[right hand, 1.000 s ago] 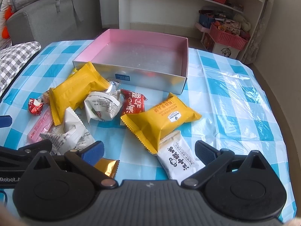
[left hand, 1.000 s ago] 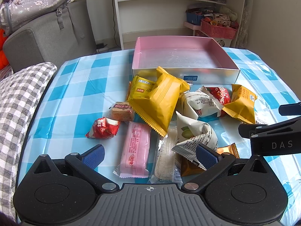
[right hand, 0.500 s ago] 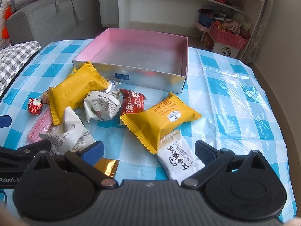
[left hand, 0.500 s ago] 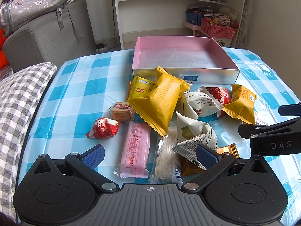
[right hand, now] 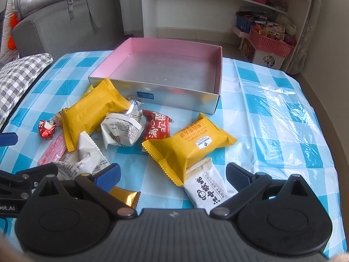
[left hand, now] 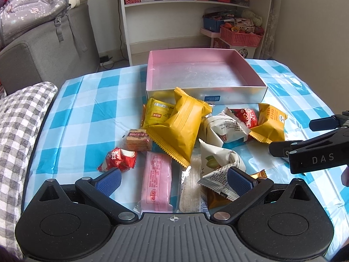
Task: Organize snacks
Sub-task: 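Grasp a yellow cake packet with the right tool while the left tool grasps another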
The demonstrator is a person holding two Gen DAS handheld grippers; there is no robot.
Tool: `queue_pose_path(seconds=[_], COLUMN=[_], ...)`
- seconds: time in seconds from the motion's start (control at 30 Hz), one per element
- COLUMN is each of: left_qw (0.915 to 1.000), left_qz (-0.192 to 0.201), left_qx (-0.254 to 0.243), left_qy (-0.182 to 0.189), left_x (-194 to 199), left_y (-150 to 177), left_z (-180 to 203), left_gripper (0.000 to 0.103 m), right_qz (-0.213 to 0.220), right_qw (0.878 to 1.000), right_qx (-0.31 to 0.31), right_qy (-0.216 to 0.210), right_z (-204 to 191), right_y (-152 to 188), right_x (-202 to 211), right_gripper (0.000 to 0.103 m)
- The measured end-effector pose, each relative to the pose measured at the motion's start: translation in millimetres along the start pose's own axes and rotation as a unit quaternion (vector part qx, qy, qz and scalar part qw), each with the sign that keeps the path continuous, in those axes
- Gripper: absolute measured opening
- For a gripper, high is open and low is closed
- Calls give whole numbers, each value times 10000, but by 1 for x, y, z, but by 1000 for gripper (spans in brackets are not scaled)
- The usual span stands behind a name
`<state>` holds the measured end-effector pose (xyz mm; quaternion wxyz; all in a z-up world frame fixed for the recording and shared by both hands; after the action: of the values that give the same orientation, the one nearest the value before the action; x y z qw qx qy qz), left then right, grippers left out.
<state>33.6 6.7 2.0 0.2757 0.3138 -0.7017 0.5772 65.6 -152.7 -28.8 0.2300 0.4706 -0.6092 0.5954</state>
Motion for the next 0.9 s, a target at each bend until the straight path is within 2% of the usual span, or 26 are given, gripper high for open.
queue_pose_path(seconds=[0.17, 0.3, 0.47, 0.67, 0.83, 0.9], left_qw=[9996, 9991, 9975, 9932, 9916, 9920], left_qz=[118, 266, 382, 551, 451, 349], left_qx=[-94, -191, -106, -416, -669, -775], left_qy=[247, 287, 579, 940, 1013, 935], left_x=[-3, -12, -26, -39, -52, -58], left_y=[-8, -18, -34, -51, -56, -56], left_z=[-7, -11, -15, 3, 18, 22], left_gripper=[103, 102, 99, 86, 61, 56], right_qz=[-224, -336, -414, -491, -488, -496], right_qw=[9990, 9979, 9929, 9869, 9818, 9805], right_qx=[9, 11, -700, -1295, -1705, -1807], right_qy=[-385, -555, -873, -830, -678, -599], right_z=[8, 15, 34, 46, 55, 58], right_y=[-8, -17, -25, -33, -39, -39], right_x=[-4, -7, -12, -22, -30, -35], right_gripper=[103, 99, 90, 81, 73, 69])
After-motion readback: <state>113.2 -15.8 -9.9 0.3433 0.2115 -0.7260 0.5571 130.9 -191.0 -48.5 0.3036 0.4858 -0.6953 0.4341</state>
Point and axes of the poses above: each gripper's, at about its wrist camera, not at the fingertips, and x roughly against the way its jaws point, z to its right, y to its underside, the point moved 3 cm from there along -x, roughly the way its jaws point, and after that the axes turned 13 degrees about -y, right-handed, at the moved point
